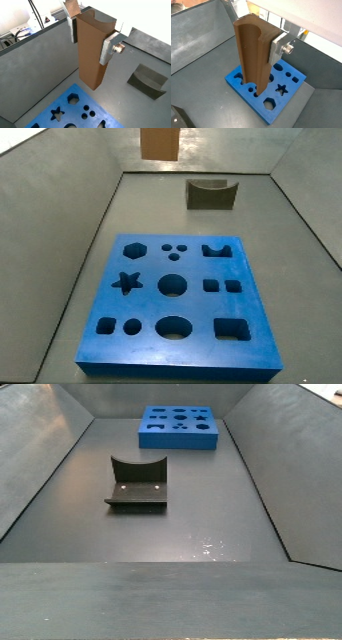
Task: Pick up the arch object. Move up. Rotate the arch object. Move to above the board. Insert the arch object.
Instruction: Insert the arch object.
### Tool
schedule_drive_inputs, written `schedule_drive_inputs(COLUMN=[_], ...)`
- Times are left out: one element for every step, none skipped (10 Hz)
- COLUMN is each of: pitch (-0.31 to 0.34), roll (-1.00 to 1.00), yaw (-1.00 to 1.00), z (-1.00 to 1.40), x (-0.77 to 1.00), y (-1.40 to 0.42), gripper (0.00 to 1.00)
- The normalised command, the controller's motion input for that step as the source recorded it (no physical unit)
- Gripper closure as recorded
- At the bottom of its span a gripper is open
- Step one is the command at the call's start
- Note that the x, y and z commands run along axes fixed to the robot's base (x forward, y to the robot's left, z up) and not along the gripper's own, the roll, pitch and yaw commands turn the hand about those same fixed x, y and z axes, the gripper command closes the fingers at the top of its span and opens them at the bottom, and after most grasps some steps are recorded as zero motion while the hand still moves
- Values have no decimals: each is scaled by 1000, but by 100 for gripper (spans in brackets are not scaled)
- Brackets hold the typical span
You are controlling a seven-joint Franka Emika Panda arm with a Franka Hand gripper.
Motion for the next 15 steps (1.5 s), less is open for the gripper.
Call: schedule_drive_inputs(pitch=[0,10,0,0,0,0,0,0,0,0,0,0,0,0,0], roll=[0,0,0,0,0,6,29,37,44,49,53,51,53,54,59], yaw=[-100,0,0,0,0,0,0,0,0,0,0,0,0,0,0], z=[0,0,0,0,0,-3,-37,-54,-83,-97,-100,-103,-106,-109,-120], x=[546,1000,1000,1000,1000,1000,1000,1000,1000,1000,1000,1000,1000,1000,1000], y=[-6,0,0,-37,-80,-114,-106,-106,-106,-106,-106,-106,-100,-100,-89], gripper=[100,100,100,100,100,100,100,100,100,100,100,100,100,100,100])
